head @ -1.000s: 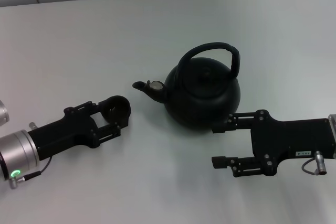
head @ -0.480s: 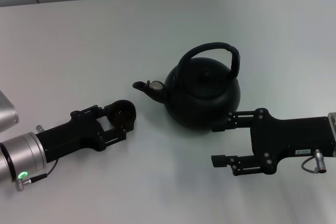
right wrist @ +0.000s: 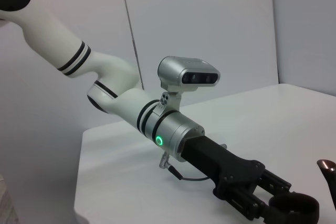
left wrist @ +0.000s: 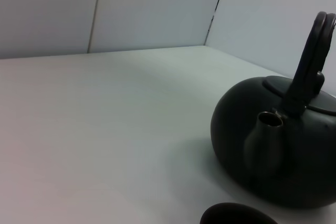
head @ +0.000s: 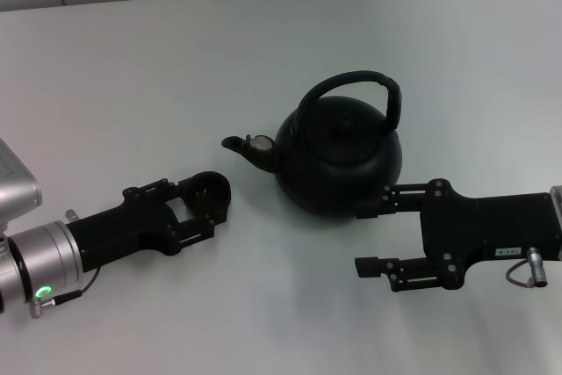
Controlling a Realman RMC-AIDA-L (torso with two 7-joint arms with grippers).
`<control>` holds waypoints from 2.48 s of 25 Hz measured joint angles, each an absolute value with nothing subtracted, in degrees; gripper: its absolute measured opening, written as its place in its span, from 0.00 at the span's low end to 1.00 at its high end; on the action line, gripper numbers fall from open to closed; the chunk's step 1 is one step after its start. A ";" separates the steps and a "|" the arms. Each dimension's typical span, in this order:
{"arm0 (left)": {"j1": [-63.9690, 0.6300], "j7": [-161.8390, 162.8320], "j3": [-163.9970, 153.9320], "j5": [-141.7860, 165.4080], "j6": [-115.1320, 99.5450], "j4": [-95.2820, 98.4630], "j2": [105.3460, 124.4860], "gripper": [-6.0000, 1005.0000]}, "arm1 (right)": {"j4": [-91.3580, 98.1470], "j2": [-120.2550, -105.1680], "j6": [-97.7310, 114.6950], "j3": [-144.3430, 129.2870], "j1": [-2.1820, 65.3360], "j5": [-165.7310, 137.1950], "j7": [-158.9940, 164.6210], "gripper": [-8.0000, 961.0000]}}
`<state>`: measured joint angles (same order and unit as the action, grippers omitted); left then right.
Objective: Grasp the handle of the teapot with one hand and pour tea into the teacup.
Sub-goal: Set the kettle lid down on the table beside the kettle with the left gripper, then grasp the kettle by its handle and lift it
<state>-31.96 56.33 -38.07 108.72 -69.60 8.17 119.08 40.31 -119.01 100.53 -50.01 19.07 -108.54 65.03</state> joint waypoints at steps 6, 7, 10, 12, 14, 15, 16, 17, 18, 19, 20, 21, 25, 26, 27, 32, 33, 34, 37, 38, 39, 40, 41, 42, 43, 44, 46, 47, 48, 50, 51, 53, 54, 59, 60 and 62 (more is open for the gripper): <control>-32.08 56.33 -37.80 108.40 -69.54 8.17 119.09 0.80 | 40.34 -119.00 100.23 -50.00 19.08 -108.54 65.04 0.73; -32.08 56.33 -37.80 108.40 -69.54 8.17 119.09 0.81 | 40.34 -119.00 100.18 -50.00 19.10 -108.55 65.05 0.73; -32.17 56.33 -37.97 108.35 -69.56 8.35 119.09 0.81 | 40.34 -119.00 100.08 -50.00 19.19 -108.54 65.11 0.73; -32.17 56.33 -37.97 108.35 -69.56 8.35 119.09 0.82 | 40.36 -119.00 100.06 -50.00 19.21 -108.55 65.18 0.73; -32.19 56.34 -37.98 108.34 -69.64 8.44 119.09 0.83 | 40.47 -119.00 99.96 -50.00 19.25 -108.54 65.54 0.73; -32.27 56.34 -38.00 108.32 -69.72 8.63 119.09 0.83 | 40.59 -119.00 99.89 -50.00 19.33 -108.55 65.82 0.73; -32.26 56.34 -38.01 108.31 -69.69 8.66 119.08 0.83 | 40.59 -119.00 99.89 -50.00 19.33 -108.55 65.82 0.73; -32.26 56.34 -38.01 108.31 -69.69 8.66 119.08 0.84 | 40.61 -119.00 99.86 -50.00 19.36 -108.54 65.87 0.72; -32.26 56.34 -38.01 108.31 -69.69 8.66 119.08 0.84 | 40.62 -119.00 99.81 -50.00 19.38 -108.54 65.90 0.72; -32.27 56.34 -37.99 108.30 -69.70 8.72 119.08 0.85 | 40.62 -119.00 99.78 -50.00 19.41 -108.54 65.90 0.72; -32.26 56.34 -37.95 108.29 -69.76 8.75 119.09 0.85 | 40.62 -119.00 99.67 -50.00 19.45 -108.55 65.92 0.72; -32.26 56.34 -37.91 108.29 -69.89 8.80 119.07 0.85 | 40.62 -119.00 99.67 -50.00 19.45 -108.55 65.92 0.72; -31.30 55.98 -37.69 108.26 -74.10 10.18 118.82 0.85 | 40.62 -119.00 99.57 -49.84 19.58 -108.54 65.92 0.72; -31.30 55.98 -37.69 108.26 -74.10 10.18 118.82 0.85 | 40.62 -119.00 99.57 -49.84 19.58 -108.54 65.92 0.72; -30.91 55.77 -37.56 108.23 -75.36 10.69 118.78 0.85 | 40.61 -119.00 99.55 -49.84 19.59 -108.54 65.92 0.72; -27.96 55.60 -36.80 108.11 -81.60 15.13 118.56 0.85 | 40.58 -119.00 99.40 -49.52 19.68 -108.55 65.92 0.72; -27.45 55.59 -36.81 108.08 -82.87 16.09 118.55 0.85 | 40.56 -119.00 99.30 -49.36 19.69 -108.54 65.92 0.72; -26.90 55.59 -36.92 108.08 -84.26 17.10 118.50 0.85 | 40.55 -119.00 99.19 -49.27 19.71 -108.55 65.92 0.72; -25.32 55.58 -37.22 108.08 -88.02 20.61 118.38 0.85 | 40.48 -119.00 98.93 -49.21 19.88 -108.55 65.92 0.72; -24.73 55.59 -37.23 108.08 -89.42 22.00 118.31 0.85 | 40.36 -119.00 98.79 -49.20 19.97 -108.55 65.92 0.72; -24.35 55.59 -37.24 108.08 -90.54 23.00 118.27 0.85 | 40.26 -119.00 98.50 -49.04 20.07 -108.54 65.92 0.72; -23.98 55.60 -37.24 108.14 -91.48 24.05 118.24 0.85 | 40.12 -119.05 97.76 -48.15 20.18 -108.54 65.92 0.72; -23.54 55.59 -37.27 108.30 -92.41 25.40 118.22 0.85 | 40.12 -119.05 97.76 -48.15 20.18 -108.54 65.92 0.72; -23.13 55.59 -37.31 108.44 -93.19 26.68 118.20 0.85 | 40.05 -119.10 97.37 -47.52 20.20 -108.54 65.92 0.72; -22.76 55.59 -37.39 108.67 -93.74 27.84 118.16 0.85 | 39.96 -119.13 97.02 -46.85 20.21 -108.54 65.92 0.72; -22.31 55.59 -37.47 109.16 -94.45 29.52 118.07 0.85 | 39.87 -119.16 96.77 -46.25 20.22 -108.54 65.92 0.72; -21.56 55.87 -37.50 110.26 -95.31 32.73 117.97 0.85 | 39.63 -119.17 96.18 -44.78 20.22 -108.54 65.91 0.72; -21.19 56.27 -37.51 110.99 -95.58 34.59 117.95 0.85 | 39.50 -119.18 95.86 -43.93 20.21 -108.54 65.91 0.72; -20.83 56.79 -37.51 111.60 -95.78 36.47 117.94 0.85 | 39.34 -119.18 95.60 -43.07 20.22 -108.54 65.91 0.72; -20.35 60.96 -37.53 113.49 -96.06 41.92 117.81 0.85 | 38.57 -119.24 95.14 -39.56 20.22 -108.54 65.91 0.72; -20.35 60.96 -37.53 113.49 -96.06 41.92 117.81 0.85 | 38.57 -119.24 95.14 -39.56 20.22 -108.54 65.91 0.72; -20.57 64.00 -37.52 114.80 -96.18 43.85 117.69 0.84 | 37.59 -119.26 94.76 -37.04 20.26 -107.88 65.89 0.72; -20.87 65.26 -37.53 115.55 -96.11 44.41 117.63 0.84 | 36.89 -119.27 94.38 -35.98 20.28 -107.15 65.77 0.72; -22.69 68.43 -37.12 119.26 -95.02 44.62 117.03 0.84 | 33.68 -119.18 90.30 -34.21 20.27 -100.82 65.31 0.71; -23.33 68.64 -37.21 119.37 -94.94 44.95 116.73 0.84 | 32.34 -119.26 88.60 -34.17 20.51 -98.37 65.29 0.71; -23.68 68.83 -37.25 119.37 -94.95 45.06 116.51 0.84 | 31.40 -119.29 87.74 -34.17 20.79 -97.39 65.29 0.71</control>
<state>-23.68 68.83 -37.25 119.37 -94.95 45.06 116.51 31.40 -119.29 87.74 -34.17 20.79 -97.39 65.29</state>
